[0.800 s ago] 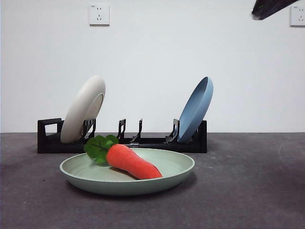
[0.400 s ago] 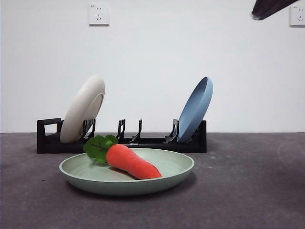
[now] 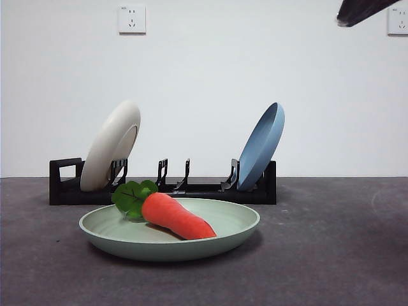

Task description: Take the green plate from the plate rack,put the plate on the table,take the carrot from the table,put the carrot in the plate

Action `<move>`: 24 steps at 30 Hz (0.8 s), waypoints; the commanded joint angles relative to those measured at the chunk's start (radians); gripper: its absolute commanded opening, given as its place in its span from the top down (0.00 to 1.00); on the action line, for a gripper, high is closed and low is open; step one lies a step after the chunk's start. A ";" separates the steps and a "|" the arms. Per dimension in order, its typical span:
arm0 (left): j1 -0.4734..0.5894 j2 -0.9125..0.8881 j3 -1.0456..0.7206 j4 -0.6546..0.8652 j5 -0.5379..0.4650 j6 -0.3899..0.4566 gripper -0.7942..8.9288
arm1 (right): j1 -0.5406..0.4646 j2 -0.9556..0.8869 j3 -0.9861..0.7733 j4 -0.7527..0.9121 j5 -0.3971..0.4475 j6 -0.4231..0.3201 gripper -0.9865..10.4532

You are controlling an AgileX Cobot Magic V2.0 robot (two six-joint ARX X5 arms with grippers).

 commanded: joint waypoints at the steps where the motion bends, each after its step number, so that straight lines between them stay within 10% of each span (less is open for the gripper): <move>1: 0.004 -0.016 -0.013 -0.058 0.003 -0.026 0.92 | 0.002 -0.002 -0.005 0.007 0.001 -0.006 0.91; 24: 0.003 -0.037 -0.013 -0.078 0.038 -0.044 0.92 | 0.002 -0.002 -0.005 0.006 0.002 -0.006 0.91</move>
